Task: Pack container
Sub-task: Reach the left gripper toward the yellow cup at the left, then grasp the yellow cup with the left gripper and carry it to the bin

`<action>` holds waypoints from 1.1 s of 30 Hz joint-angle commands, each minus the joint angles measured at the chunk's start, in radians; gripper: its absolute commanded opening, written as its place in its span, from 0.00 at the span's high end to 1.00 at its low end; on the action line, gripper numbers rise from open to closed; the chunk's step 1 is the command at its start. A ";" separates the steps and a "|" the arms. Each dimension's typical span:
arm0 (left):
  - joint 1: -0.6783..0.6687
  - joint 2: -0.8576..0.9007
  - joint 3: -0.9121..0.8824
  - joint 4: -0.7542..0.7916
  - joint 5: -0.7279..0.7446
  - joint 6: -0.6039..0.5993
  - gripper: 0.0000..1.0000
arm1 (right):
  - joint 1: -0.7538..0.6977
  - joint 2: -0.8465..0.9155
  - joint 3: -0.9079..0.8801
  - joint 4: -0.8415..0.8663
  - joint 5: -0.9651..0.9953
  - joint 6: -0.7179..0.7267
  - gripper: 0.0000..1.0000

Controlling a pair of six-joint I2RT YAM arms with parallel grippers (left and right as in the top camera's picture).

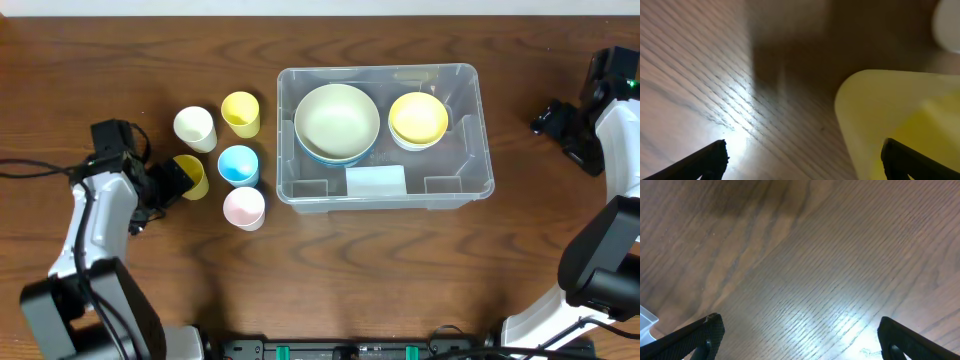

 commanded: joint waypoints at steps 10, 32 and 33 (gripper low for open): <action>0.004 0.042 0.023 0.008 -0.010 -0.039 0.22 | 0.000 0.007 -0.005 0.002 0.003 0.018 0.01; 0.004 -0.181 0.035 0.000 0.068 -0.038 0.94 | 0.000 0.007 -0.005 0.002 0.003 0.018 0.01; 0.004 -0.214 0.035 0.000 0.068 -0.038 0.94 | 0.000 0.007 -0.005 0.002 0.003 0.018 0.01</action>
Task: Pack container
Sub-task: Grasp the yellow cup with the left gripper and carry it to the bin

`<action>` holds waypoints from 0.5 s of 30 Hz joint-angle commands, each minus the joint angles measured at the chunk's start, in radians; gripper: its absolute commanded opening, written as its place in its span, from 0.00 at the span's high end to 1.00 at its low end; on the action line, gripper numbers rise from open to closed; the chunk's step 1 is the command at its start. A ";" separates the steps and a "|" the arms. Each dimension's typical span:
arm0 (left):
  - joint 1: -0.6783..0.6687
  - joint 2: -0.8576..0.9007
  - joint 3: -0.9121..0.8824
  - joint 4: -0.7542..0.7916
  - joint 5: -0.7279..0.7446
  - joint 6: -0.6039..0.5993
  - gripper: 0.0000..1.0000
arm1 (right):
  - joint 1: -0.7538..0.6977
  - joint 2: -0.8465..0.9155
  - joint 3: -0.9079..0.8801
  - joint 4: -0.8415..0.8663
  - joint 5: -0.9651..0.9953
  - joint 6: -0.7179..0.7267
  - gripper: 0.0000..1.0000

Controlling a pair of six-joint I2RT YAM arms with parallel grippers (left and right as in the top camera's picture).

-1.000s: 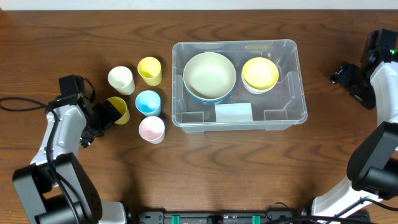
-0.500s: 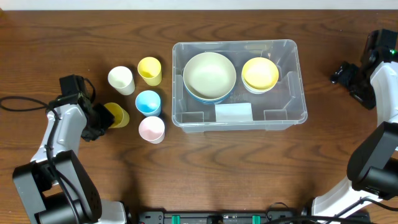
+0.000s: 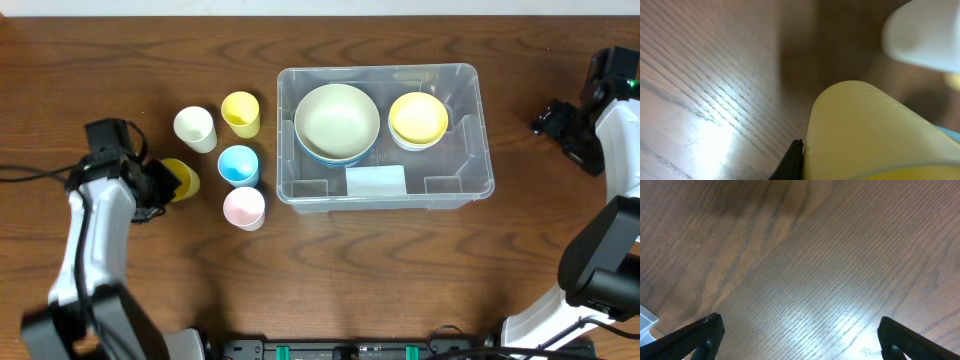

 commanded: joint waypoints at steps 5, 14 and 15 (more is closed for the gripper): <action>-0.008 -0.292 0.034 0.012 0.082 0.002 0.94 | 0.000 0.007 -0.005 0.002 0.003 0.018 0.01; -0.260 -0.580 0.034 0.167 0.186 0.001 0.94 | 0.000 0.007 -0.005 0.002 0.003 0.018 0.01; -0.298 -0.587 0.034 0.183 0.186 0.001 0.94 | 0.000 0.007 -0.005 0.002 0.003 0.018 0.01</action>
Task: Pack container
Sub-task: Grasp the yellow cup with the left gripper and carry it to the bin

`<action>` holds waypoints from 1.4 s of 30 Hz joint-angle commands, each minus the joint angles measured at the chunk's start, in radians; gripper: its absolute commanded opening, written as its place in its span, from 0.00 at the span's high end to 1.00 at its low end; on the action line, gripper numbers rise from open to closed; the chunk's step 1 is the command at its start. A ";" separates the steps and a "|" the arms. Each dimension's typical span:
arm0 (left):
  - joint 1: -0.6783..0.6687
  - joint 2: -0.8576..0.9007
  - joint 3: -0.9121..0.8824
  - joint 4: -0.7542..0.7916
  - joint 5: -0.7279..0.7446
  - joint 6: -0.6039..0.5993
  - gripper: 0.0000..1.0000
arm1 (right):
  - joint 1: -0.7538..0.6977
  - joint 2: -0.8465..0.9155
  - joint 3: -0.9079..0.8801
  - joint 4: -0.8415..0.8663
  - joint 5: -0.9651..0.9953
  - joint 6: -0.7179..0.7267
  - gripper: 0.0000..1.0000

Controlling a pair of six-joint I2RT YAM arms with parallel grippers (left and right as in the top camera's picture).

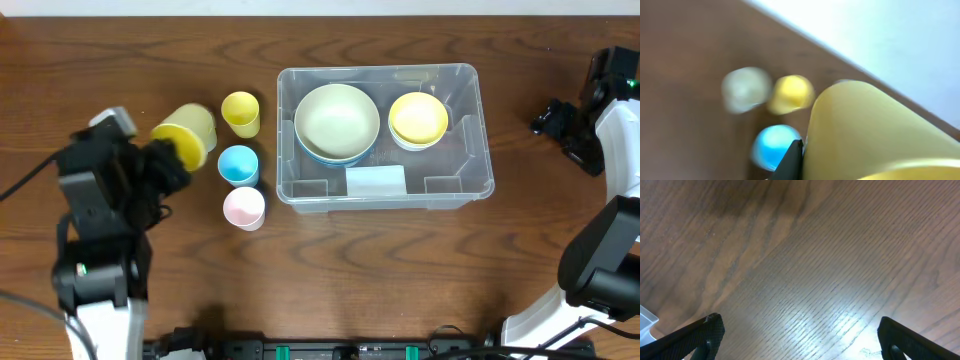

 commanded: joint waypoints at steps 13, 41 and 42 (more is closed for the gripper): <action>-0.436 0.149 0.043 0.190 0.008 0.003 0.94 | 0.000 0.007 -0.005 0.002 0.003 0.018 0.01; -0.451 0.711 0.510 -0.396 -0.077 0.289 0.94 | 0.000 0.007 -0.005 0.002 0.003 0.018 0.01; -0.452 0.716 0.510 -0.399 -0.077 0.289 0.94 | 0.000 0.007 -0.005 0.002 0.003 0.018 0.01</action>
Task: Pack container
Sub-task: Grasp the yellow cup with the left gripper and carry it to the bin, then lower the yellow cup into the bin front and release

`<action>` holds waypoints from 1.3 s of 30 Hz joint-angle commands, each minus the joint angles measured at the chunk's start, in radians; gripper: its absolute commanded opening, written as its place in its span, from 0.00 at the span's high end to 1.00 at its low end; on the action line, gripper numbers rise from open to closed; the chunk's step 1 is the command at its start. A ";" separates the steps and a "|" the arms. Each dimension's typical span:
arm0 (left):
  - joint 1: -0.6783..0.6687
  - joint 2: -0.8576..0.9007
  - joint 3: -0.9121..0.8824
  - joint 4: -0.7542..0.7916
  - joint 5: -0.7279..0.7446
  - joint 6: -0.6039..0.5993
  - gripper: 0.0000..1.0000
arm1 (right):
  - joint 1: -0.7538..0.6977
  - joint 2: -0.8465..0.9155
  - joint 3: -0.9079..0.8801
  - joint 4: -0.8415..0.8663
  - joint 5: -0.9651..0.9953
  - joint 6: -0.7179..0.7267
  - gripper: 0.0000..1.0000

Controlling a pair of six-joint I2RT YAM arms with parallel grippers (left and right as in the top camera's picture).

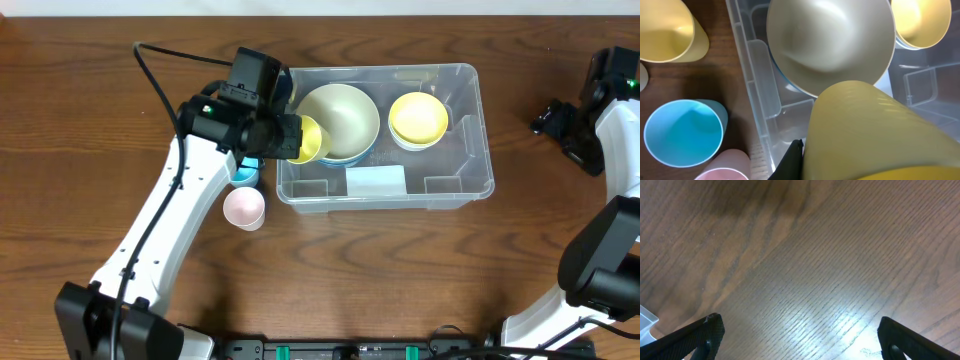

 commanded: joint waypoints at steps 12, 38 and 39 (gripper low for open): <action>-0.064 0.143 0.021 -0.010 -0.016 0.179 0.94 | 0.000 0.007 -0.005 0.002 0.003 0.018 0.01; -0.084 0.219 0.021 -0.068 -0.061 0.181 0.94 | 0.000 0.007 -0.005 0.002 0.003 0.018 0.01; -0.084 0.219 0.021 -0.071 -0.061 0.181 0.94 | 0.000 0.007 -0.005 0.002 0.003 0.018 0.01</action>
